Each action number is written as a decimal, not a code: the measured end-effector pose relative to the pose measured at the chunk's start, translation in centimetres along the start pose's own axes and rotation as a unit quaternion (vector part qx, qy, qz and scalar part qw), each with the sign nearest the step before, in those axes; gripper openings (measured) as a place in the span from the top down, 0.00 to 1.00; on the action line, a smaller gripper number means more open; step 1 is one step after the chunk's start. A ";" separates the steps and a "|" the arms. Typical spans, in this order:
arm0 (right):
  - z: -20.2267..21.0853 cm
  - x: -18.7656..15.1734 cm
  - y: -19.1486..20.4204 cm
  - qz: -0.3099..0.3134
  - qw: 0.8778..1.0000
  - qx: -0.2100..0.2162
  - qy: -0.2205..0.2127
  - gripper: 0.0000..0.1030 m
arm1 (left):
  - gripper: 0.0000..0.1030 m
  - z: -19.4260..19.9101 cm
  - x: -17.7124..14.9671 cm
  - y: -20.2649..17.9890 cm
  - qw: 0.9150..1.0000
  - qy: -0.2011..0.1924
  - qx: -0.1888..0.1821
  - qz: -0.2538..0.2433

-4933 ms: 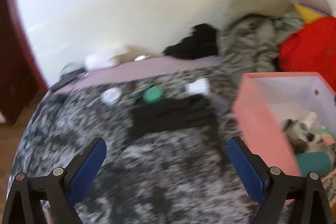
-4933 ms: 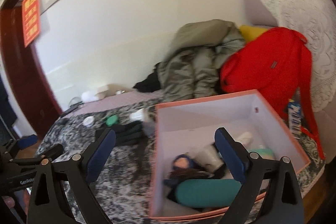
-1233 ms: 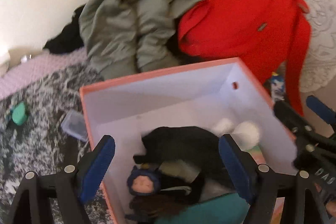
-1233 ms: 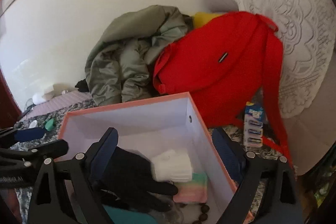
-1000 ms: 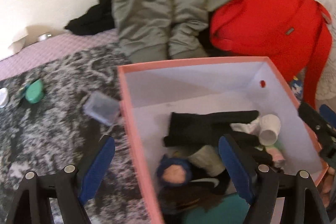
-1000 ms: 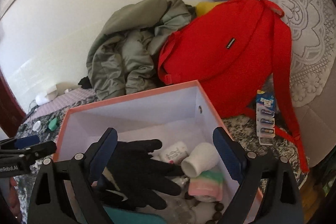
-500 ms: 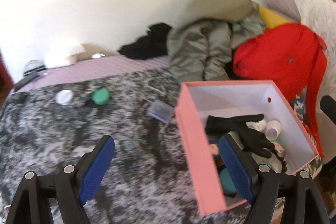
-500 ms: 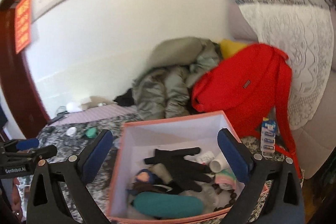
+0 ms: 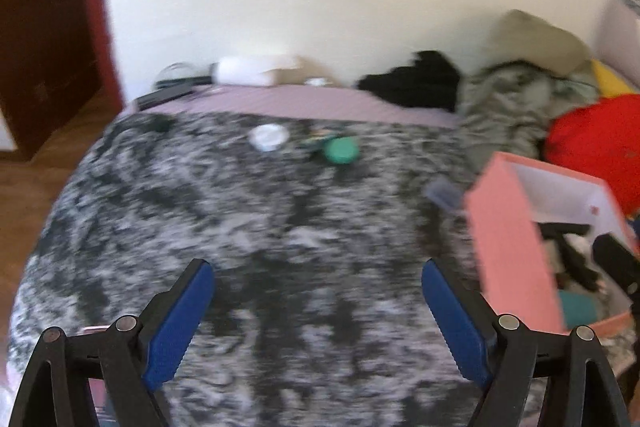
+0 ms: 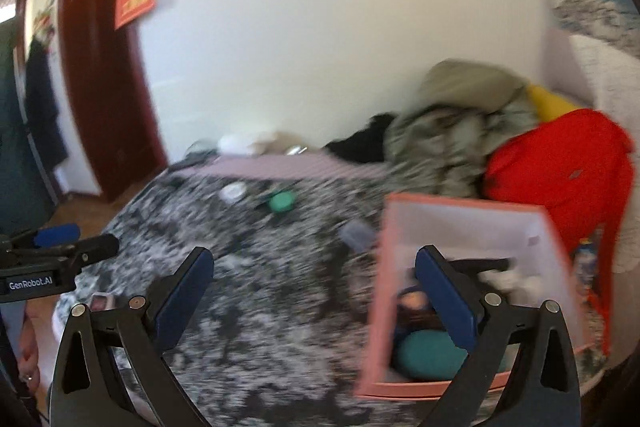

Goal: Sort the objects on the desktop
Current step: 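Grasp the white round lid with the left tool while the right grasps the green round container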

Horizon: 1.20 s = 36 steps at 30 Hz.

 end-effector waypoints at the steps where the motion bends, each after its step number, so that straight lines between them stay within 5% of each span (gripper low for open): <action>1: -1.4 0.2 1.0 0.004 1.000 0.008 0.010 0.01 | 0.14 -0.5 0.2 1.0 1.000 0.003 0.003 0.008; 9: -13.4 3.0 6.1 0.019 0.997 0.029 0.067 0.01 | 0.14 -9.0 4.9 5.1 0.999 0.036 0.021 0.021; 17: -30.2 7.3 5.3 0.010 0.992 -0.008 0.126 0.01 | 0.14 -25.9 12.8 4.4 0.996 0.077 0.034 -0.018; 24: -45.5 11.7 3.2 -0.022 0.983 -0.046 0.176 0.07 | 0.16 -39.5 19.9 5.8 0.992 0.118 0.034 0.015; 27: -48.5 13.3 3.0 -0.013 0.983 -0.039 0.177 0.07 | 0.15 -41.6 22.4 5.4 0.993 0.105 0.053 0.011; 29: -49.7 14.1 3.3 0.005 0.984 -0.040 0.172 0.09 | 0.34 -41.8 22.7 4.5 0.994 0.092 0.061 -0.001; 31: -49.5 14.3 3.6 0.016 0.986 -0.028 0.163 0.43 | 0.37 -41.2 22.1 3.8 0.994 0.088 0.071 -0.007; 36: -46.3 12.6 3.7 -0.007 0.985 -0.001 0.175 0.43 | 0.37 -37.3 19.0 3.4 0.994 0.089 0.065 0.002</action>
Point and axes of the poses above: each gripper's, at about its wrist camera, not at the fingertips, and z roughly against the way its jaws point, y to its left, x to its top, the point moved 2 cm from there along -z, roughly the way its jaws point, and after that the axes turned 12 degrees about y, right-handed, at the moved point
